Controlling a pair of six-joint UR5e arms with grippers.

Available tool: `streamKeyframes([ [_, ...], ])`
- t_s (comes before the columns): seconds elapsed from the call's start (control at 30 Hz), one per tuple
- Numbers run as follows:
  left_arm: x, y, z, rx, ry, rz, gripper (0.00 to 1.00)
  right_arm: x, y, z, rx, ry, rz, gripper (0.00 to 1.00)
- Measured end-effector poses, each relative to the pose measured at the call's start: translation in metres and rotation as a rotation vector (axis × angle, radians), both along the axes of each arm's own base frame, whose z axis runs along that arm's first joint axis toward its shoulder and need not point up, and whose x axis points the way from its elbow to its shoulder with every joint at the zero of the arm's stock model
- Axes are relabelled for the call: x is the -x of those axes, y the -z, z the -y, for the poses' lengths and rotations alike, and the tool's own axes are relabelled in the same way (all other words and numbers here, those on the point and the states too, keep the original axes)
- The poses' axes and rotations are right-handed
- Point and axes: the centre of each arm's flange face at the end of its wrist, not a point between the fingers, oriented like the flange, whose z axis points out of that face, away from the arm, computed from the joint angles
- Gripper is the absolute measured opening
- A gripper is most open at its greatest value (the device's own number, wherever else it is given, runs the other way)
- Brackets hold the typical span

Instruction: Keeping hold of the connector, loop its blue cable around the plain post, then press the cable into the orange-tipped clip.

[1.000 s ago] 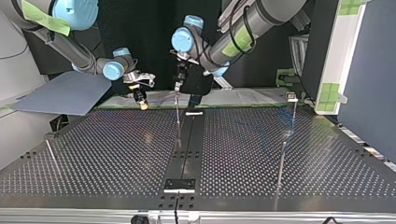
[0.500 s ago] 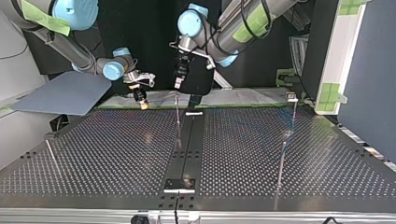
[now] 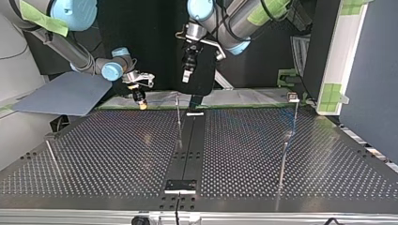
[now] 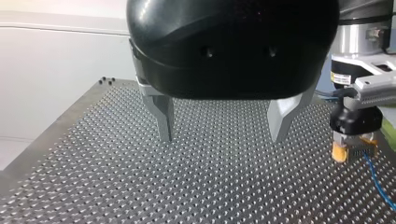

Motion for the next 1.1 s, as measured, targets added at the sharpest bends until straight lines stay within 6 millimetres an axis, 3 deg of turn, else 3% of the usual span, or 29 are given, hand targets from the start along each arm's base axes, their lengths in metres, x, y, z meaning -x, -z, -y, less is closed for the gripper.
streamKeyframes([
  [0.27, 0.015, -0.009, -0.014, -0.008, -0.007, 0.003, 1.0, 0.001, 0.0, 0.001, 0.005, 0.001, -0.003, 0.0],
  [1.1, 0.016, -0.009, -0.015, -0.008, -0.007, 0.003, 1.0, 0.001, 0.0, 0.001, 0.005, 0.001, -0.003, 0.0],
])
